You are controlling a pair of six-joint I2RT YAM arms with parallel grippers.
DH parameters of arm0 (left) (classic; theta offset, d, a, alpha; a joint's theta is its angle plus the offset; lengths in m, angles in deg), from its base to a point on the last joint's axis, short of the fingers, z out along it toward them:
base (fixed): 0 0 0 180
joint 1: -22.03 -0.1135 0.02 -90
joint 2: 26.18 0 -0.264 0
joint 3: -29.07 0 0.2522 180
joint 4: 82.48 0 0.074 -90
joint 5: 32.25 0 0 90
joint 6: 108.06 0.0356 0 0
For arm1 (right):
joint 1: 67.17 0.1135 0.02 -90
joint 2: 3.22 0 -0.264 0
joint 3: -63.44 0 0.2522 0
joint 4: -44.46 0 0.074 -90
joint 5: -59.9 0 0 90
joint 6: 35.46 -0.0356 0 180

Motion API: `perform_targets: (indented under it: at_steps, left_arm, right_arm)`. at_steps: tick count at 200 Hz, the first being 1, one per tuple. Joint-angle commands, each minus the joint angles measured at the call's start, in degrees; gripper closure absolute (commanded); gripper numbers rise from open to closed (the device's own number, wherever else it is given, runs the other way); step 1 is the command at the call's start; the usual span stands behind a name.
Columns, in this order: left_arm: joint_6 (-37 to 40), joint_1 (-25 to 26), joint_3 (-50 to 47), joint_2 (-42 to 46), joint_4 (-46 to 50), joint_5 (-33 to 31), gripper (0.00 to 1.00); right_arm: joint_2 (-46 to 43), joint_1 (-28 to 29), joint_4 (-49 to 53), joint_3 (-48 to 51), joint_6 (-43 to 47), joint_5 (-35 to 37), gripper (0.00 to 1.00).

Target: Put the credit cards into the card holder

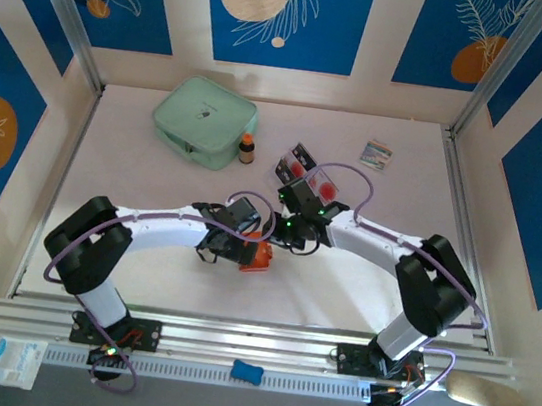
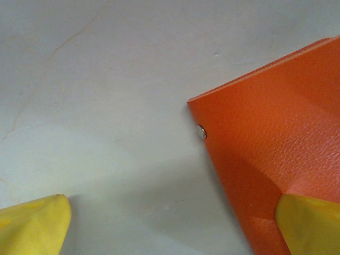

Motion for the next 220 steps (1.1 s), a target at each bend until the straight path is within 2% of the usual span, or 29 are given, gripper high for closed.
perform_targets:
  at_steps: [1, 36, 80, 97, 125, 154, 220]
  left_arm:
    - [-0.1, 0.1, -0.9, -1.3, 4.3, 0.3, 0.0]
    - [-0.1, 0.1, 0.3, -0.2, 5.0, 0.4, 0.0]
    - [0.2, 0.0, 2.6, 0.5, 6.2, 0.4, 0.0]
    - [0.2, 0.0, 2.8, 0.8, 6.6, 0.5, 0.0]
    - [0.2, 0.0, 3.5, 1.6, 7.1, 0.5, 0.0]
    - [0.3, 0.0, 4.8, 2.4, 7.8, 0.5, 0.0]
    - [1.8, -3.3, 7.5, 4.9, 8.9, -0.6, 0.0]
  right_arm:
    - [-0.8, -0.1, 6.5, -0.9, 1.2, 3.0, 0.72]
    - [2.1, 0.9, 10.4, -3.5, 3.0, 4.4, 0.6]
    - [6.0, 2.9, 12.3, -6.7, 4.3, 5.9, 0.58]
    - [7.0, 2.9, 12.5, -7.3, 4.4, 6.2, 0.59]
    - [7.7, 2.8, 13.0, -7.4, 4.6, 6.9, 0.7]
    - [8.3, 2.7, 13.1, -7.4, 5.0, 6.5, 0.76]
    - [7.0, 2.6, 12.9, -6.7, 4.7, 6.5, 0.76]
